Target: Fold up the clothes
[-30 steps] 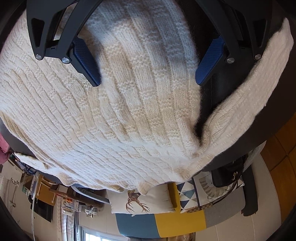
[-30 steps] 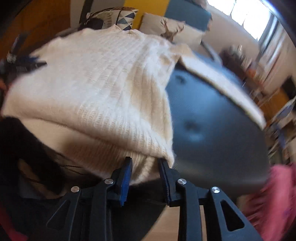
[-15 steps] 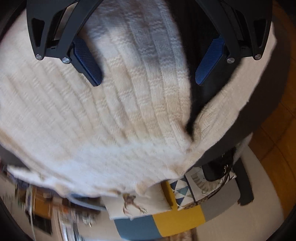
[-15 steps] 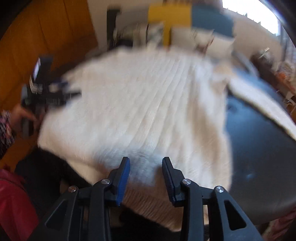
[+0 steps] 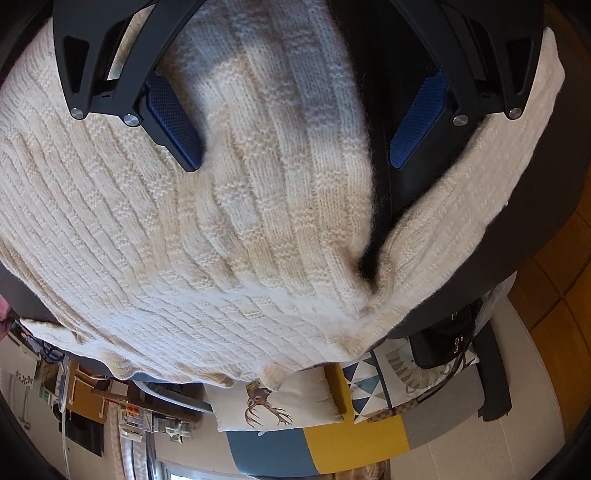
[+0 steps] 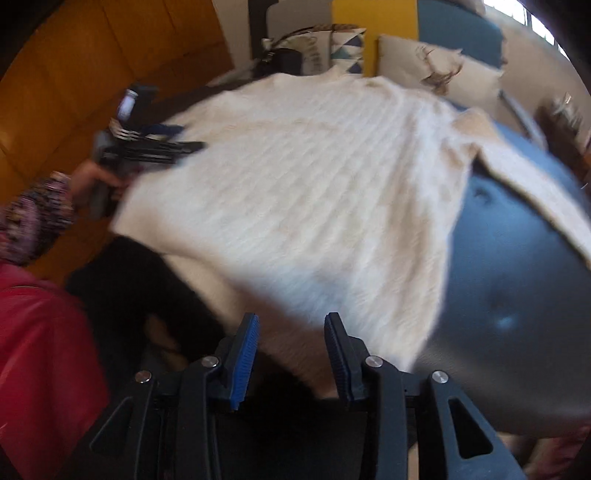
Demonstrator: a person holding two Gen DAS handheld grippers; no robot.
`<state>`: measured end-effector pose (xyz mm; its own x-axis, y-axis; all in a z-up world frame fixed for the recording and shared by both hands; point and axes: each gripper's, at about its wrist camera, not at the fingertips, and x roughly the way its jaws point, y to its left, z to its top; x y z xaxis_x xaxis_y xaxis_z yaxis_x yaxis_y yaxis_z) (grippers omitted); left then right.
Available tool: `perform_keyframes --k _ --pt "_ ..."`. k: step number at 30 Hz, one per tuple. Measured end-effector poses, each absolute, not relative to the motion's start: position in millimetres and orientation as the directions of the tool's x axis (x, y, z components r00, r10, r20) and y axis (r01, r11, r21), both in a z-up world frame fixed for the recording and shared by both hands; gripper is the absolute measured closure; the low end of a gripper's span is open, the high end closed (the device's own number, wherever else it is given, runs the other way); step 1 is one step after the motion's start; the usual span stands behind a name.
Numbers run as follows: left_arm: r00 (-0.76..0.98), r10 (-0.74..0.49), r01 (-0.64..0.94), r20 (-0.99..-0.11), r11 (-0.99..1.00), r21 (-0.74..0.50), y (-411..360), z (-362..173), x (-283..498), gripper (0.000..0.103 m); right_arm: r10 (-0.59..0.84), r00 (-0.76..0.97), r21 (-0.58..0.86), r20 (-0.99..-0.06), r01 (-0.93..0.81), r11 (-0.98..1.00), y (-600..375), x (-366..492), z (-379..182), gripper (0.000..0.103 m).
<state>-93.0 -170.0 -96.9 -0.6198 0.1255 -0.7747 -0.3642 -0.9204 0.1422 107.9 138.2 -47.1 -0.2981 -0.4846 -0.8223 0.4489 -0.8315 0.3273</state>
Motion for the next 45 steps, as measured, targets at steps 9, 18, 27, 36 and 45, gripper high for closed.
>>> perform_keyframes --k 9,18,27,36,45 --pt "-0.624 0.14 -0.332 -0.769 -0.938 0.099 -176.0 -100.4 -90.4 0.0 -0.389 -0.408 0.379 -0.826 0.111 -0.919 187.6 115.8 -69.9 0.066" --pt "-0.614 0.149 -0.315 -0.775 -0.947 0.068 -180.4 -101.4 -91.1 0.0 0.09 -0.636 -0.304 -0.766 0.236 -0.923 123.8 137.7 -56.7 0.067" --pt "-0.605 0.169 -0.315 -0.778 -0.948 0.038 -183.5 -103.0 -92.3 0.0 0.024 -0.509 -0.112 -0.86 0.143 -0.983 174.3 145.9 -61.2 0.099" --pt "-0.6 0.182 -0.311 -0.779 -0.95 0.018 -186.0 -104.4 -92.3 0.0 -0.137 -0.594 0.06 -0.793 0.149 -0.987 188.5 176.2 -34.2 0.077" --pt "-0.591 0.197 -0.31 -0.782 -0.951 -0.005 -189.1 -105.9 -92.8 0.0 0.03 -0.664 -0.317 -0.747 0.316 -0.894 112.9 136.3 -59.8 0.076"
